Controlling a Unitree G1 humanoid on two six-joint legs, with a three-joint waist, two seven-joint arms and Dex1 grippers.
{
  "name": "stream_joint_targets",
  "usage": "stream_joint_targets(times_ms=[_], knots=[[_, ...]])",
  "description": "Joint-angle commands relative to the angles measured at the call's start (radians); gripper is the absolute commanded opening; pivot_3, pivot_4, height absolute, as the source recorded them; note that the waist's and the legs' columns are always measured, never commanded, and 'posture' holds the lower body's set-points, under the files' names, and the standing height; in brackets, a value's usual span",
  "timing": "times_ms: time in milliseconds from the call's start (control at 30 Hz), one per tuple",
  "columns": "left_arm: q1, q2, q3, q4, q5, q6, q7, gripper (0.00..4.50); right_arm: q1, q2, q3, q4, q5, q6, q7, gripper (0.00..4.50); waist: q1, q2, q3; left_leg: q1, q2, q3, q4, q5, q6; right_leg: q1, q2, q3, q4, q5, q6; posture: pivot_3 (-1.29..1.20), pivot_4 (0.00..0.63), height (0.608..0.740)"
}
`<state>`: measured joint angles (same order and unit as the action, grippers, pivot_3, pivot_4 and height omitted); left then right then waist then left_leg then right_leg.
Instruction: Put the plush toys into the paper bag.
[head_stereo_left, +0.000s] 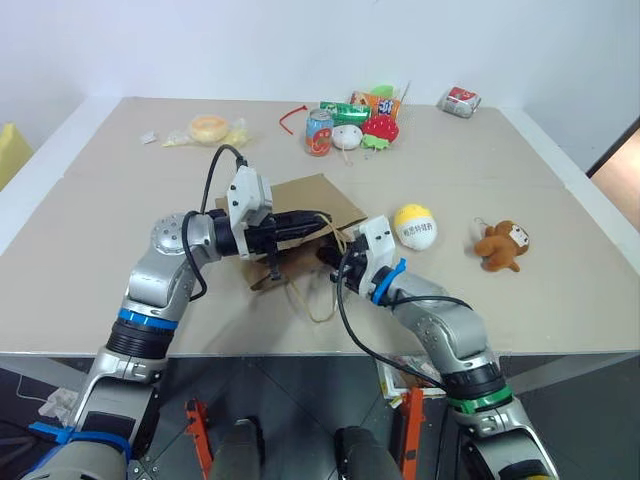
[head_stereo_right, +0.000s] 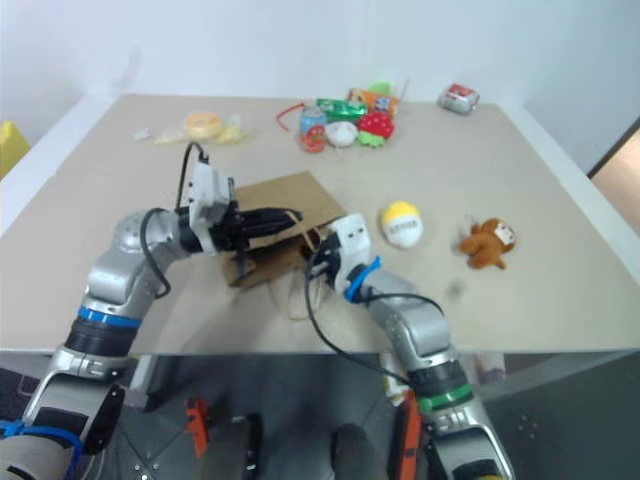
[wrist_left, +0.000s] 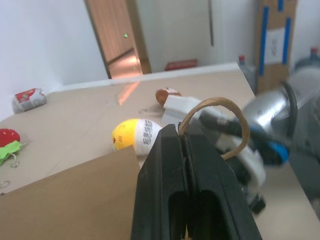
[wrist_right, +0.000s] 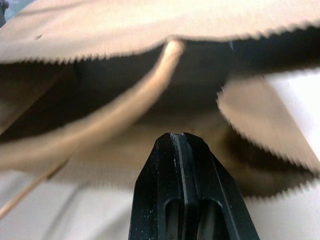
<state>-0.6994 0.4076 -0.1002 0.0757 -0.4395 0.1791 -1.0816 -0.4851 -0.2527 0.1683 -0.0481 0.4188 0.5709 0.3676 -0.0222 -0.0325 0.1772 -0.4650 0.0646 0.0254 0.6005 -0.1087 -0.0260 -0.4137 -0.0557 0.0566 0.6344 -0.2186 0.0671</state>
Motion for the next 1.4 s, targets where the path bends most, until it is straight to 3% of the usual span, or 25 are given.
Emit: stream_joint_targets(times_ms=[33,267,433,800,1067,1400], knots=[[-0.045,-0.021,0.042,-0.032,-0.028,0.05,0.062,0.0,-0.037,0.033,-0.003,0.025,-0.056,-0.067,-0.007,0.04,0.0,0.0,0.0,0.0,0.0,0.0,0.0,0.0,0.0,0.0,0.0,0.0,0.0,0.0,0.0,0.0,0.15,0.74],[-0.066,-0.049,0.041,-0.009,-0.003,0.058,0.106,0.0,-0.044,0.035,0.07,0.103,-0.187,0.003,-0.038,0.04,-0.001,0.0,0.0,0.0,0.0,0.0,0.0,0.0,0.0,-0.001,0.001,0.0,0.002,0.001,-0.001,0.0,0.15,0.74],[-0.076,-0.074,0.056,-0.025,-0.008,0.045,0.139,0.0,-0.067,0.066,0.031,0.191,-0.236,0.057,-0.105,0.04,-0.001,0.0,0.0,0.0,0.0,0.0,0.0,0.0,0.0,-0.001,0.001,0.001,0.002,0.0,-0.001,0.0,0.15,0.74],[-0.132,-0.166,0.1,0.006,0.132,-0.374,0.263,0.0,-0.09,0.095,0.004,0.217,-0.251,0.049,-0.099,0.04,0.0,0.0,0.0,0.001,0.0,0.0,0.0,0.0,0.0,0.0,0.0,0.001,0.002,0.004,-0.002,0.0,0.15,0.74],[-0.171,-0.18,0.072,0.068,0.265,-0.727,0.301,0.0,-0.078,0.099,-0.006,0.217,-0.249,0.051,-0.096,0.04,0.0,0.0,0.0,0.001,0.0,0.0,0.0,0.001,0.001,-0.001,0.0,0.001,0.002,0.005,-0.003,0.0,0.15,0.74],[-0.144,-0.18,0.027,0.094,0.262,-0.853,0.277,0.0,-0.076,0.095,-0.007,0.215,-0.25,0.059,-0.088,0.04,0.0,0.0,0.0,0.001,0.0,0.001,0.0,0.001,0.0,-0.001,0.0,0.001,0.002,0.005,-0.003,0.0,0.15,0.74]])
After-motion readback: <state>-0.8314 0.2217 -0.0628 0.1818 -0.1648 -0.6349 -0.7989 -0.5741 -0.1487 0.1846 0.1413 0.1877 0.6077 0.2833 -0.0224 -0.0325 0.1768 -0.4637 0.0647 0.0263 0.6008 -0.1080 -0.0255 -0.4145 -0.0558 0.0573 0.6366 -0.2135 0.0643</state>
